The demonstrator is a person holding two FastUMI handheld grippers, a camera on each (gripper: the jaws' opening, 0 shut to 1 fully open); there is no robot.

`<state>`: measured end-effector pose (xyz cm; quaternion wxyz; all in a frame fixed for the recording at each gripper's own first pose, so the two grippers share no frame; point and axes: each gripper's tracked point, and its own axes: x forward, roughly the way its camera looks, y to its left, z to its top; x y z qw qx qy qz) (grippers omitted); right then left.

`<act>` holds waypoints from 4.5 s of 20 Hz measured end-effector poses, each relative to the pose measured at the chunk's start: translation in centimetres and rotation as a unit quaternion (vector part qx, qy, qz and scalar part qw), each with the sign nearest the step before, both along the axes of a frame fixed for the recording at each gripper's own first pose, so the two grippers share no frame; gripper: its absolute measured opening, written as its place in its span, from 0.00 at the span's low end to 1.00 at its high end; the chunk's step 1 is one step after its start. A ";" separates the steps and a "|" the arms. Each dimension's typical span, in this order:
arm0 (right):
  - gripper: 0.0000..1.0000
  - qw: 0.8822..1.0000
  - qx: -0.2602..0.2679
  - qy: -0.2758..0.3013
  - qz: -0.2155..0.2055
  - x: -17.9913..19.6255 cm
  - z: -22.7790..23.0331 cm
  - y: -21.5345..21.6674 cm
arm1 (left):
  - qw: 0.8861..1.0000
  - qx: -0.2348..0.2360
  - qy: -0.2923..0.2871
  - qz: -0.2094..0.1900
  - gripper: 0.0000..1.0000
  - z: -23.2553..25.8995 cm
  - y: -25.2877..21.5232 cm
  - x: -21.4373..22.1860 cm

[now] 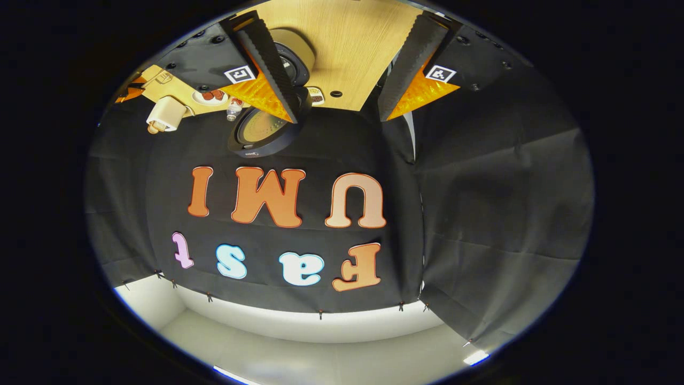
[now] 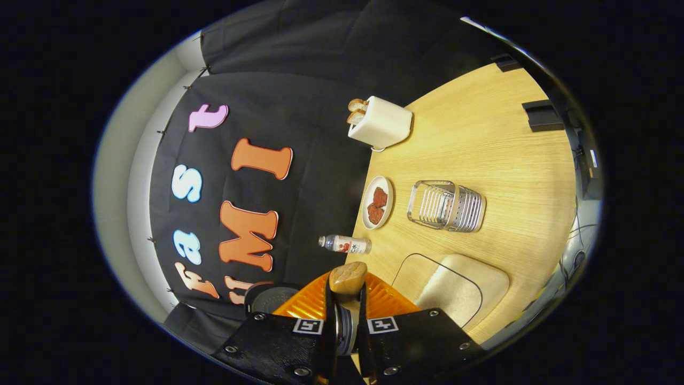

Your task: Close the left gripper, press the button to open the rice cooker; take a wooden spoon from the chopstick holder with the right hand, scoop a spoonful of rice and pour it into the rice cooker, then put the wooden spoon back into the chopstick holder.

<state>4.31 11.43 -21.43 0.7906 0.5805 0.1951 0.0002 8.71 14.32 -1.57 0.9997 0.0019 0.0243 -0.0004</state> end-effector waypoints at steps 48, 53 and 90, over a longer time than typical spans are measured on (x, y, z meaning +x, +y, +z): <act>0.16 0.914 -0.315 -0.173 0.186 13.9 13.4 25.2 | 1.000 0.008 0.017 -0.011 0.98 -1.4 0.8 4.1; 0.16 0.900 -0.338 -0.191 0.200 13.6 13.9 26.0 | 1.000 0.007 0.017 -0.008 0.99 -1.3 0.9 4.1; 0.16 0.785 -0.487 -0.258 0.281 10.2 11.8 29.4 | 0.999 -0.001 0.028 0.027 0.98 -2.7 2.0 3.9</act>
